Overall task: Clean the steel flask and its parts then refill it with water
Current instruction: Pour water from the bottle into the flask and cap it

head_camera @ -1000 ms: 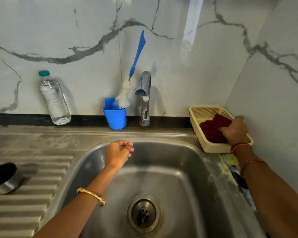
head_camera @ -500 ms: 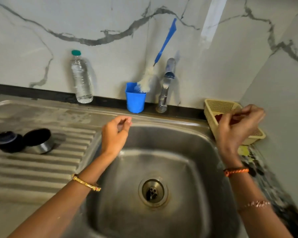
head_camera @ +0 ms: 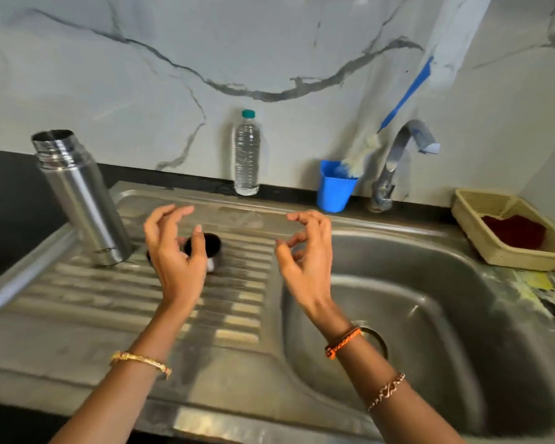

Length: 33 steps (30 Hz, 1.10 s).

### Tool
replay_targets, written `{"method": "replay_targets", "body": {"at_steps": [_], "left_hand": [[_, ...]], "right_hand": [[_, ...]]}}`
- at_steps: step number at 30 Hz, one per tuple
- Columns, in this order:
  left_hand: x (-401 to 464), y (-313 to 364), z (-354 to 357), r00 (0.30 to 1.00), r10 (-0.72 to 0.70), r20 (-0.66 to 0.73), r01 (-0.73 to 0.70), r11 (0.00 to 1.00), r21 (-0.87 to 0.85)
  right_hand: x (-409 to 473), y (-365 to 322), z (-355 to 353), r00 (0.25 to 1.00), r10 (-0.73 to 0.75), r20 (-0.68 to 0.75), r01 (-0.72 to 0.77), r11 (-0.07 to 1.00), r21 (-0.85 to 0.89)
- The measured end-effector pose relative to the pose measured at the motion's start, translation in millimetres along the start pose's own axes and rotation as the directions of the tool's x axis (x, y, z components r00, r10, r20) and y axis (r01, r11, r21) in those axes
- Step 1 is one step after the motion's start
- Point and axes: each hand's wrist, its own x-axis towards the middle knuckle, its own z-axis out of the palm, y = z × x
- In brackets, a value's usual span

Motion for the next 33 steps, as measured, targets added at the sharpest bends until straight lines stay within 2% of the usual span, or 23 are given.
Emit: {"method": "replay_targets", "body": {"at_steps": [4,8,12,15,18,23,30,33], "left_hand": [[15,-38,-43,0.979,-0.155,-0.131,0.149,0.987,-0.056],[40,-76,-87,0.940,-0.286,-0.185,0.271,0.957,-0.101],[78,-105,-114,0.826,-0.555,-0.096,0.536,0.827,-0.171],[101,-119,-124,0.787,-0.615,0.051,0.611,0.763,-0.212],[118,-126,-132,0.751,-0.624,0.218,0.660,0.696,-0.283],[129,-136,-134,0.725,-0.562,0.399,0.680,0.679,-0.278],[135,-138,-127,0.765,-0.503,0.403,0.629,0.720,-0.294],[146,-128,-121,0.808,-0.411,0.422,0.549,0.784,-0.290]], "right_hand": [[-7,-30,69,0.985,0.139,0.102,-0.143,0.989,0.029],[2,-49,126,0.918,0.288,0.274,-0.277,0.958,-0.078],[9,-66,176,0.837,0.395,0.378,-0.413,0.910,-0.036],[23,-71,206,0.800,0.423,0.425,-0.457,0.889,-0.025],[38,-77,229,0.759,0.434,0.485,-0.499,0.867,0.006],[42,-81,258,0.718,0.356,0.598,-0.515,0.849,0.113],[40,-76,274,0.790,0.319,0.523,-0.469,0.864,0.182],[47,-80,267,0.837,0.290,0.463,-0.428,0.875,0.227]]}}
